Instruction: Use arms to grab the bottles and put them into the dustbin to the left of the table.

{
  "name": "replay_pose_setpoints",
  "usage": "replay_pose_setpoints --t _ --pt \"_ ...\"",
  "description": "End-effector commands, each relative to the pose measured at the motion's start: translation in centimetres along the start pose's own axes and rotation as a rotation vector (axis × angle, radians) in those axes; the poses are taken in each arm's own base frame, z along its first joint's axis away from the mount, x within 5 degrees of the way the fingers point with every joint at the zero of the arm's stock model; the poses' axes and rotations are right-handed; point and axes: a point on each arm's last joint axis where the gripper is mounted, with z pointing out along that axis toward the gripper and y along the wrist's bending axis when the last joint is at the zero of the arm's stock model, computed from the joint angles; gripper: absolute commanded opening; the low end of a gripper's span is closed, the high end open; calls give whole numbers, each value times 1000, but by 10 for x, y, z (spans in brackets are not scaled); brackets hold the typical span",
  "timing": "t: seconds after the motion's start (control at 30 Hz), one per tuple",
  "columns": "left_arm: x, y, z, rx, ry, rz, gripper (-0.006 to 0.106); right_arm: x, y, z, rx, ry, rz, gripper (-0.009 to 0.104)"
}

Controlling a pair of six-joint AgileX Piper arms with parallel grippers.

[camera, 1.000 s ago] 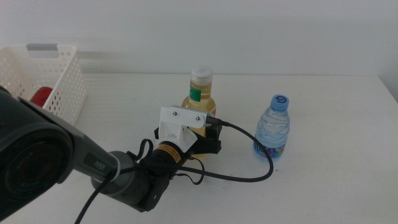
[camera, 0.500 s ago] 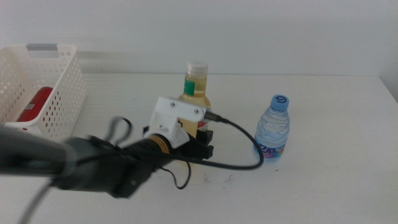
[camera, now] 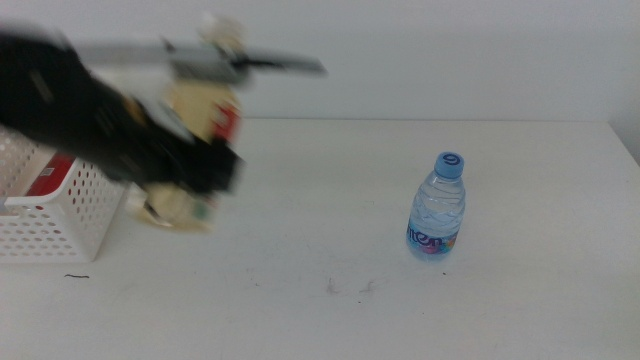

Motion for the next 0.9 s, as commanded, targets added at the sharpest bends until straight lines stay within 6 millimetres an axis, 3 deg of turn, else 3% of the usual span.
replay_pose_setpoints --t 0.0,0.1,0.2,0.37,0.47,0.73,0.87 --pt "-27 30 -29 -37 -6 23 -1 0 0 0 6 -9 -17 86" --pt "-52 76 -49 -115 34 -2 -1 0 0 0 6 -9 -17 86" --pt "-64 126 -54 -177 77 -67 -1 0 0 0 6 -9 -17 86" --pt "-70 192 -31 -227 146 -126 -1 0 0 0 6 -9 -17 86" --pt "-64 213 -5 -216 207 -119 -1 0 0 0 6 -9 -17 86" --pt "-51 238 58 -178 316 -150 -1 0 0 0 6 -9 -17 86" --pt "-47 245 77 -182 329 -171 12 0 0 0 6 -9 -17 86"
